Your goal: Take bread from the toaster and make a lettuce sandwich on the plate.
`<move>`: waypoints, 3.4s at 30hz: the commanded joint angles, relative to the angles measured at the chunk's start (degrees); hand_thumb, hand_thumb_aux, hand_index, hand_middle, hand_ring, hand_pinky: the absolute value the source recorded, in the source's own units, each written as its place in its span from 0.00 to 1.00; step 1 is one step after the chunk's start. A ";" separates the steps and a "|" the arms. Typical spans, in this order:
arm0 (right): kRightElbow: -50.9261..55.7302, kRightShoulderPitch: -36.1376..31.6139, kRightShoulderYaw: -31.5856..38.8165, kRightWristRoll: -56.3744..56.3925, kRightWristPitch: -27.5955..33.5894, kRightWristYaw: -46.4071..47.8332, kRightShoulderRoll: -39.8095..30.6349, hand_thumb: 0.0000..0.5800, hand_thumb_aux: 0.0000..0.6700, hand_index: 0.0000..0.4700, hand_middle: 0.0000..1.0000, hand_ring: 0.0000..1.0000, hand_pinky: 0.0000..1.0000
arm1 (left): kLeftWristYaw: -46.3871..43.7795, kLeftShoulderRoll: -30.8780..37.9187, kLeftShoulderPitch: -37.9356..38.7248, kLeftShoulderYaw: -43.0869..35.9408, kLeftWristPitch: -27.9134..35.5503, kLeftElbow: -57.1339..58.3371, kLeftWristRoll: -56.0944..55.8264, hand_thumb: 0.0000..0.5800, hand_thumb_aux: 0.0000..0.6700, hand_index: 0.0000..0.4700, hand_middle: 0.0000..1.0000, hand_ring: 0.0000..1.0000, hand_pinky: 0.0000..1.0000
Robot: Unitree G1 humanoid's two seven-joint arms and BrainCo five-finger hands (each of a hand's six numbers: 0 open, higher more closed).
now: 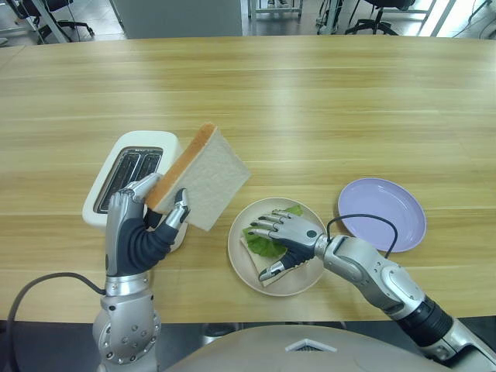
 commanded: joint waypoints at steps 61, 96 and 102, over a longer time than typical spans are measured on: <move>4.33 -2.29 -1.85 -17.61 -6.70 -21.20 -1.94 1.00 1.00 0.98 0.00 0.00 0.00 | -0.62 -0.01 -0.09 -0.15 0.08 -0.60 0.88 1.00 1.00 0.98 1.00 1.00 1.00; 6.04 -0.36 -4.85 -12.37 -7.16 -14.61 -2.12 0.00 0.00 0.00 0.00 0.00 0.00 | -0.61 0.69 -0.72 0.26 -0.22 0.12 0.29 1.00 1.00 0.98 1.00 1.00 1.00; 2.58 -1.38 -9.37 -8.38 -7.09 -18.58 0.39 0.00 0.00 0.00 0.00 0.00 0.00 | -1.28 0.75 -0.85 -1.38 -0.34 0.08 -0.01 1.00 1.00 0.98 1.00 1.00 1.00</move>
